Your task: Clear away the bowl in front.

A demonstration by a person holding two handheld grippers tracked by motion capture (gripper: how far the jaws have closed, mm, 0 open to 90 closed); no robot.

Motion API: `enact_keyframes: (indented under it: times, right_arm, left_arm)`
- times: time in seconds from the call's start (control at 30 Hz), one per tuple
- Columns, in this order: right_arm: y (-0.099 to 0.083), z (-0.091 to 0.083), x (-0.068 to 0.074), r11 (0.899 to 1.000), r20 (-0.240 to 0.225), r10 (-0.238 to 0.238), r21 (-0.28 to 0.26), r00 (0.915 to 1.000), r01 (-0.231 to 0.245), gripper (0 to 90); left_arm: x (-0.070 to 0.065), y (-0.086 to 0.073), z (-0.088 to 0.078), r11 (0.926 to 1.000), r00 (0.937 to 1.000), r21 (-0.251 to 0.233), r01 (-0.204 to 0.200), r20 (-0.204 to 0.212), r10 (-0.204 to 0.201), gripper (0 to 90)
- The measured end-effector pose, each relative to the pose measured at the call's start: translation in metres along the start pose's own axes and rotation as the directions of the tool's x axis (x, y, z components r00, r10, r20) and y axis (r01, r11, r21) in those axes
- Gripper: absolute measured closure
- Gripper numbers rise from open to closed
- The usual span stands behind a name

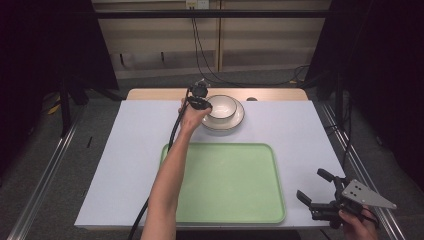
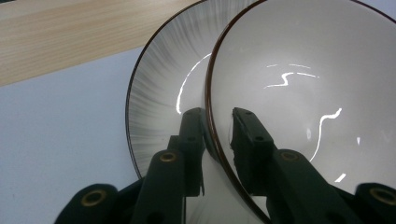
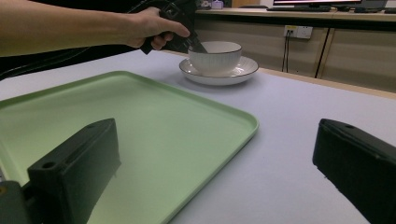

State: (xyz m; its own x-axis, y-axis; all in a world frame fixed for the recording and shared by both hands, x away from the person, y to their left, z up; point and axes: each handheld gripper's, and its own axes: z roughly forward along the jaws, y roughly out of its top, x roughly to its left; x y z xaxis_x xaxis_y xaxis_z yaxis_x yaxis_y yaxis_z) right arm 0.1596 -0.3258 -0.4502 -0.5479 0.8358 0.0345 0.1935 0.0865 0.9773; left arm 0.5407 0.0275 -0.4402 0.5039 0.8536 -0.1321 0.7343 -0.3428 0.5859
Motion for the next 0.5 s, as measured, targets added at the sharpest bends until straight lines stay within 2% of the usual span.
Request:
enact_keyframes:
  times: [0.1, 0.13, 0.2, 0.37, 0.4, 0.47, 0.5]
  right_arm:
    - [0.0, -0.0001, 0.0, 1.0, 0.002, 0.001, -0.003, 1.0, -0.001, 0.0]
    - [0.0, -0.0001, -0.0001, 1.0, 0.001, 0.0, -0.003, 1.0, 0.0, 0.0]
    - [0.0, -0.0002, -0.0002, 1.0, -0.001, 0.0, -0.003, 1.0, 0.0, 0.0]
    - [0.0001, 0.0001, 0.0006, 1.0, 0.0, 0.006, -0.004, 1.0, -0.006, 0.0]
    - [-0.0001, 0.0008, 0.0011, 1.0, -0.001, 0.001, -0.007, 1.0, -0.001, 0.0]
    - [-0.0001, 0.0007, 0.0004, 1.0, -0.004, -0.011, -0.008, 0.9999, 0.011, 0.0]
    - [0.0001, 0.0008, 0.001, 1.0, -0.001, -0.001, -0.008, 1.0, 0.001, 0.0]
  left_arm:
    - [0.0022, -0.0003, 0.0012, 0.9999, 0.9999, 0.009, 0.008, 0.007, -0.008, 77.7]
    - [0.0021, -0.0008, 0.0024, 0.9995, 0.9995, 0.0, 0.033, 0.005, -0.033, 77.7]
    - [0.0025, -0.0019, 0.0038, 0.9991, 0.9989, 0.006, 0.042, 0.021, -0.042, 81.1]
    - [0.0019, -0.0022, 0.0044, 0.9983, 0.9978, 0.009, 0.057, 0.032, -0.057, 81.0]
    - [0.0033, -0.0027, 0.0054, 0.9972, 0.9961, 0.009, 0.075, 0.047, -0.075, 80.9]
    - [0.005, -0.0029, 0.0059, 0.9966, 0.995, 0.012, 0.082, 0.056, -0.082, 80.9]
    - [0.006, -0.0031, 0.0065, 0.996, 0.9938, 0.015, 0.088, 0.067, -0.089, 80.5]
